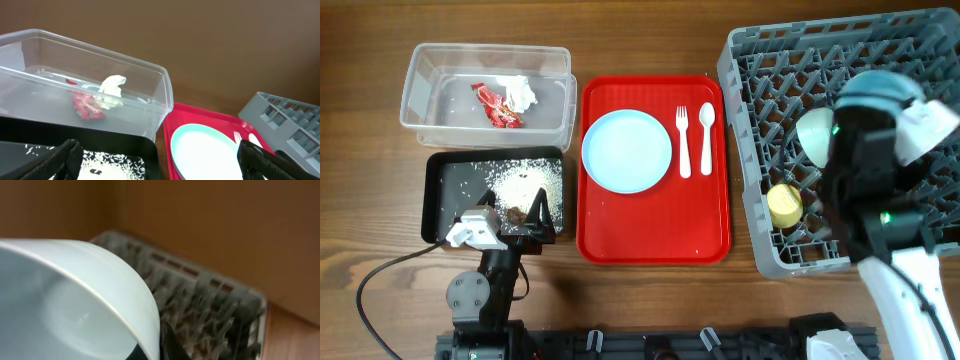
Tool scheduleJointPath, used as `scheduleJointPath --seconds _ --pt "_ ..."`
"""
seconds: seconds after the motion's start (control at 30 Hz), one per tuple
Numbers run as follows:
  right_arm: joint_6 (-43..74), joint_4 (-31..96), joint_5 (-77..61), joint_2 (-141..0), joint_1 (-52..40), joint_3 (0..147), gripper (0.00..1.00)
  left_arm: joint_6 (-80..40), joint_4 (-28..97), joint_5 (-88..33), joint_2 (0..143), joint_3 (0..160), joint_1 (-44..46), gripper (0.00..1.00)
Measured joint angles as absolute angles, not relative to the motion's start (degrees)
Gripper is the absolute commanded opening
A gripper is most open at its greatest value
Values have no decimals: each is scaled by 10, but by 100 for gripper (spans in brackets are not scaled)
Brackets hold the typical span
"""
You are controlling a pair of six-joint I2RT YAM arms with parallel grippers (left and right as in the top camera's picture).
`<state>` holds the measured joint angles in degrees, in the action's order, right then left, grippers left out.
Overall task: Sort waste into correct bins and load items into the dishwasher rack
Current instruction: 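Carry the blue bowl with the right gripper into the rack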
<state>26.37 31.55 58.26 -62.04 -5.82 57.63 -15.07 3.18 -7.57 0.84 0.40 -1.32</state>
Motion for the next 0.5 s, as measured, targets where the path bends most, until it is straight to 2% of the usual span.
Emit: scheduleJointPath --seconds 0.23,0.5 --pt "69 99 641 -791 52 577 4 -151 32 -76 8 4 -13 100" --pt "-60 9 655 -913 131 576 4 -151 32 -76 8 4 -13 100"
